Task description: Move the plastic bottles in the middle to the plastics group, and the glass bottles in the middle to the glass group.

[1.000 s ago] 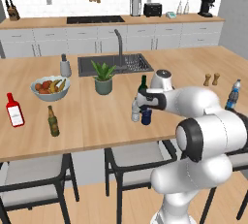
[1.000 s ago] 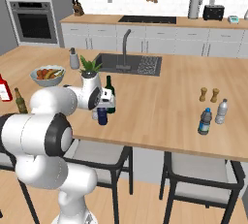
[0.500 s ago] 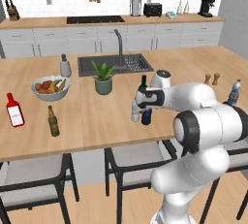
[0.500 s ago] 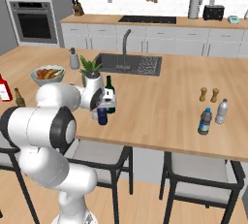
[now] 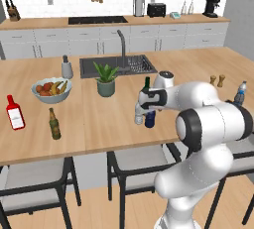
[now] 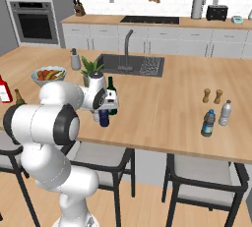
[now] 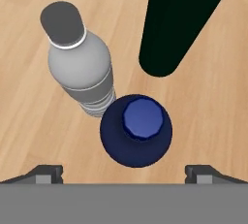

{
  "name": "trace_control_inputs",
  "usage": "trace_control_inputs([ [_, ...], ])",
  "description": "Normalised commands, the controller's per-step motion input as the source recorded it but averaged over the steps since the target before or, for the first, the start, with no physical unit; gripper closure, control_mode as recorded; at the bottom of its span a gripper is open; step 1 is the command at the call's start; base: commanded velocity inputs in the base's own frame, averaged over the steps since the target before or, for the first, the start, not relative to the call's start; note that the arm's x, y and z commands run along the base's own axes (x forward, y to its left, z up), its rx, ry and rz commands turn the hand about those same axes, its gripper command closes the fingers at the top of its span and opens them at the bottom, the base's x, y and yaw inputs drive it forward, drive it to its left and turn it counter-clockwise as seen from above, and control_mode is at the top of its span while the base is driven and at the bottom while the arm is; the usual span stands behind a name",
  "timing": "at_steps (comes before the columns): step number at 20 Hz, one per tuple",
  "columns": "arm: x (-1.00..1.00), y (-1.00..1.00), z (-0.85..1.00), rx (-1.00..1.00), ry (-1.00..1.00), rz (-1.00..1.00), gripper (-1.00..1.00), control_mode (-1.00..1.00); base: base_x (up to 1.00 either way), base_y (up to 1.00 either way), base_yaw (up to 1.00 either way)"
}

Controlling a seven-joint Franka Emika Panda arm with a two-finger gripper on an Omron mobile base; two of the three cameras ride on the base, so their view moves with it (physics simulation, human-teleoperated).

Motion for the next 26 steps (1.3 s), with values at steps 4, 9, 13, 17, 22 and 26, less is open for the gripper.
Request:
trace_control_inputs([
  [4, 0.03, 0.00, -0.20, 0.00, 0.00, 0.02, -1.00, -1.00, 0.00, 0.00, 0.00],
  [9, 0.08, 0.00, -0.08, 0.00, 0.00, 0.02, -1.00, -1.00, 0.00, 0.00, 0.00],
  [13, 0.13, 0.00, -0.01, 0.00, 0.01, 0.02, -1.00, -1.00, 0.00, 0.00, 0.00],
  [17, 0.08, 0.00, 0.00, 0.00, 0.00, 0.02, -1.00, -1.00, 0.00, 0.00, 0.00],
  [22, 0.04, 0.00, -0.05, 0.00, 0.00, 0.02, -1.00, -1.00, 0.00, 0.00, 0.00],
  [26, 0.01, 0.00, -0.05, 0.00, 0.00, 0.02, -1.00, -1.00, 0.00, 0.00, 0.00],
])
